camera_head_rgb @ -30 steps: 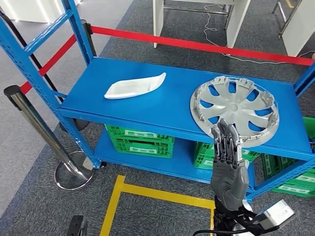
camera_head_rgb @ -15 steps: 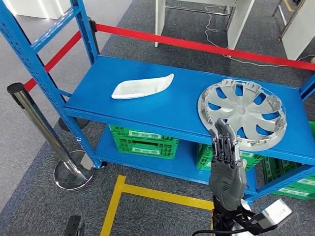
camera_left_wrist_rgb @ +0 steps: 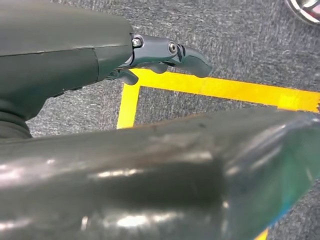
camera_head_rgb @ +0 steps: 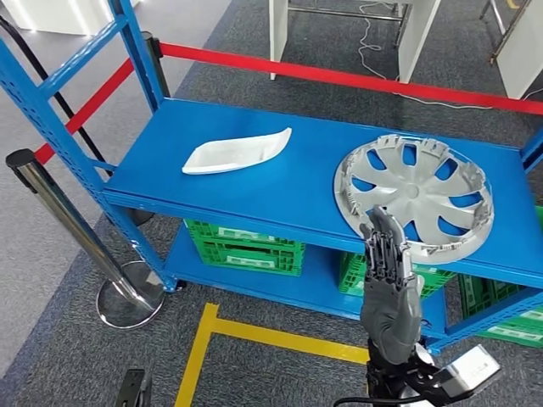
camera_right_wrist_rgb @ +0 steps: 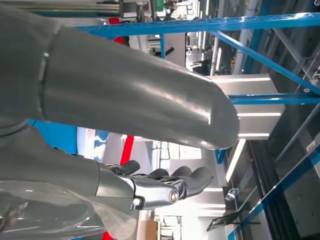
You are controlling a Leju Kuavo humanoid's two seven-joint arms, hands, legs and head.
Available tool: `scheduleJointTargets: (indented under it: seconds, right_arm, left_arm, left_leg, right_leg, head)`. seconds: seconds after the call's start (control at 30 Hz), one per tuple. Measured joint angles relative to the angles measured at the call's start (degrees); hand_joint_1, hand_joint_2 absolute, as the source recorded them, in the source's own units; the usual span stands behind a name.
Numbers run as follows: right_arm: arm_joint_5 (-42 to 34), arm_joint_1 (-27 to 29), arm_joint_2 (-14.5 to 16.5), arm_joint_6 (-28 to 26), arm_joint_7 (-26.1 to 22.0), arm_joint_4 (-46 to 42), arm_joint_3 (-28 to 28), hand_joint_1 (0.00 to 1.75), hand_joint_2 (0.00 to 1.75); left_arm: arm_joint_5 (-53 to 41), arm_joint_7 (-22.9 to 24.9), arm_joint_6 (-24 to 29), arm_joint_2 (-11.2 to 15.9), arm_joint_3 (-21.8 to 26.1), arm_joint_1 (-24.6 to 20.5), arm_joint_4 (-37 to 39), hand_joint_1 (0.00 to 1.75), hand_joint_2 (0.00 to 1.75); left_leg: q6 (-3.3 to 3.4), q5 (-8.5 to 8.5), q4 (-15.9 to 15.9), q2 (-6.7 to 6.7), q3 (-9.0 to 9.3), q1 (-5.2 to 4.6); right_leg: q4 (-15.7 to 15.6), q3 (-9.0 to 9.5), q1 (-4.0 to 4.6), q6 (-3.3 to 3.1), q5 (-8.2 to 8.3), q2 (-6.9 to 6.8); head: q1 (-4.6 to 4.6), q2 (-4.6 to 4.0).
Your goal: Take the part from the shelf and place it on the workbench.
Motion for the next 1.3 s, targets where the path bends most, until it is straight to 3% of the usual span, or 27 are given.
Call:
scheduleJointTargets:
  seconds: [0.1,0.13,0.17,0.2,0.27,0.33,0.4,0.5,0.57,0.63,0.7,0.77,0.83,1.0,1.03,1.1,1.17,1.2,1.23,1.3]
  right_arm:
    - [0.5,0.0,0.0,0.0,0.2,0.0,0.2,0.00,0.00]
    - [0.5,0.0,0.0,0.0,0.2,0.0,0.2,0.00,0.00]
    - [0.5,0.0,0.0,0.0,0.2,0.1,0.2,0.00,0.00]
    - [0.5,0.0,0.0,0.0,0.2,0.1,0.2,0.00,0.00]
    - [0.5,0.0,0.0,0.0,0.2,0.1,0.2,0.00,0.00]
    - [0.5,0.0,0.0,0.0,0.3,0.1,0.2,0.00,0.00]
    - [0.6,0.0,0.0,0.0,0.4,0.0,0.2,0.00,0.00]
    - [0.7,0.0,-0.1,-0.1,0.4,-0.1,0.2,0.00,0.00]
    - [0.8,0.2,-0.2,-0.1,0.4,-0.1,0.2,0.00,0.00]
    - [0.9,0.5,-0.4,-0.2,0.4,-0.1,0.2,0.00,0.00]
    - [1.1,0.8,-0.6,-0.6,0.4,-0.1,0.2,0.00,0.00]
    - [1.5,0.6,-0.6,-0.9,0.4,-0.1,0.2,0.00,0.87]
    - [2.9,-0.1,-0.6,-1.2,0.8,0.1,0.3,0.00,1.75]
    - [8.1,-3.4,-0.7,-2.7,3.0,1.4,0.8,0.00,1.75]
    - [8.6,-4.1,-0.7,-2.9,3.3,1.8,0.9,0.00,1.75]
    - [8.9,-5.1,-0.8,-3.0,3.5,2.4,1.1,0.00,1.75]
    - [8.9,-5.6,-0.8,-3.1,3.6,3.0,1.2,0.00,1.75]
    - [9.1,-5.8,-0.8,-3.1,3.7,3.3,1.3,0.00,1.75]
    - [9.5,-6.0,-0.8,-3.3,3.9,3.5,1.3,0.00,1.75]
    - [11.2,-6.8,-0.9,-4.0,5.1,4.2,1.6,0.00,1.75]
  left_arm:
    - [0.0,0.0,0.1,0.1,0.0,0.0,0.0,0.00,0.00]
    - [0.0,0.0,0.1,0.1,0.0,0.2,0.0,0.00,0.00]
    - [0.0,0.0,0.1,0.1,0.0,0.2,0.0,0.00,0.00]
    - [0.0,0.0,0.1,0.1,0.0,0.3,0.0,0.00,0.00]
    - [-0.2,0.0,0.1,0.1,0.0,0.2,0.0,0.00,0.00]
    - [-0.6,0.0,0.1,0.1,0.0,0.1,0.0,0.00,0.00]
    - [-0.9,0.0,0.1,0.0,0.0,0.0,0.0,0.00,0.00]
    - [-1.0,0.0,0.4,-0.2,0.0,0.0,0.0,0.00,0.00]
    - [-1.1,0.0,0.6,-0.4,0.1,-0.2,0.0,0.00,0.00]
    - [-1.4,0.1,0.8,-0.6,0.1,-0.2,0.0,0.00,0.00]
    - [-1.8,0.3,1.3,-0.7,0.1,-0.2,0.0,0.00,0.00]
    - [-2.2,0.6,1.8,-0.9,0.1,-0.2,0.0,0.00,0.00]
    - [-2.6,1.0,1.8,-1.0,0.1,-0.3,0.0,0.00,0.00]
    - [-4.0,2.1,1.3,-1.1,-0.1,-0.7,0.0,0.00,0.00]
    - [-4.1,2.2,1.2,-1.1,-0.1,-0.8,0.0,0.00,0.00]
    - [-4.1,2.3,1.1,-1.1,-0.2,-0.9,-0.1,0.00,0.00]
    - [-4.1,2.4,1.1,-1.1,-0.2,-0.8,-0.1,0.00,0.00]
    - [-4.1,2.5,1.1,-1.1,-0.2,-0.7,-0.1,0.00,0.00]
    - [-4.2,2.5,1.1,-1.1,-0.2,-0.7,-0.1,0.00,0.00]
    - [-4.5,2.6,0.8,-1.0,-0.2,-0.8,-0.1,0.00,0.00]
  left_leg:
    - [-0.59,-4.35,10.3,0.05,-4.96,0.10]
    - [-0.64,-4.92,13.1,0.05,-6.59,0.12]
    - [-0.58,-4.32,14.0,0.05,-7.38,0.11]
    - [-0.42,-2.67,12.8,0.05,-7.17,0.09]
    - [0.26,1.86,5.8,0.05,-4.43,-0.08]
    - [0.91,3.60,0.1,0.09,-1.84,-0.37]
    - [1.28,3.00,-1.4,0.09,-1.20,-0.57]
    - [1.94,2.86,-2.5,0.08,-0.37,-0.09]
    - [2.45,2.61,-2.9,0.11,0.19,0.03]
    - [2.71,2.12,-2.8,0.13,0.54,0.02]
    - [2.62,1.54,-2.8,0.08,1.23,0.08]
    - [2.23,0.67,-2.6,-0.01,2.20,0.18]
    - [1.62,-0.13,-2.2,-0.06,2.62,0.03]
    - [0.55,-1.44,-0.7,0.16,2.14,-0.01]
    - [0.31,-2.59,1.5,0.17,1.17,0.03]
    - [-0.04,-5.59,8.8,0.18,-2.52,0.09]
    - [-0.10,-6.62,14.4,0.18,-5.93,0.13]
    - [-0.01,-5.44,14.4,0.18,-6.38,0.12]
    - [0.18,-3.24,12.2,0.18,-5.77,0.11]
    - [0.74,1.40,4.9,0.19,-3.06,-0.05]
  right_leg:
    - [-0.2,0.69,-0.02,-0.72,-0.40,-0.23]
    - [-0.2,0.86,0.04,-0.84,-0.55,-0.21]
    - [-0.2,1.07,0.09,-0.90,-0.74,-0.14]
    - [-0.2,1.36,0.15,-0.91,-0.96,-0.07]
    - [-0.2,1.97,0.23,-0.78,-1.52,0.02]
    - [-0.2,2.41,0.40,-0.31,-2.11,0.04]
    - [-0.4,2.61,0.49,0.34,-2.40,0.02]
    - [0.7,1.85,0.42,1.20,-3.57,-0.03]
    - [6.4,-1.30,0.28,1.61,-6.06,-0.03]
    - [13.6,-5.92,0.12,1.96,-8.05,-0.02]
    - [14.7,-7.81,-0.04,2.25,-6.19,-0.05]
    - [8.3,-5.74,-0.31,2.43,-1.14,-0.08]
    - [2.6,-3.17,-0.32,2.18,1.58,-0.05]
    - [1.0,-2.00,-0.28,0.48,0.82,0.16]
    - [0.9,-1.72,-0.38,0.12,0.70,0.05]
    - [0.8,-1.30,-0.37,-0.47,0.37,-0.16]
    - [0.8,-0.91,-0.30,-0.73,0.06,-0.17]
    - [0.8,-0.63,-0.27,-0.78,-0.12,-0.11]
    - [0.8,-0.29,-0.26,-0.74,-0.31,-0.03]
    - [0.9,0.37,-0.14,-0.48,-0.76,0.12]
  head:
    - [-0.35,0.00]
    - [-0.35,0.00]
    - [-0.36,0.00]
    - [-0.37,0.00]
    - [-0.34,0.00]
    - [-0.32,-0.01]
    - [-0.30,-0.01]
    - [-0.12,0.00]
    - [0.11,0.00]
    - [0.23,0.00]
    - [0.28,0.00]
    - [0.31,0.00]
    - [0.37,0.00]
    - [0.15,0.00]
    - [0.10,0.00]
    - [0.06,0.00]
    - [0.08,0.00]
    - [0.07,0.00]
    - [0.08,0.00]
    - [0.07,0.00]
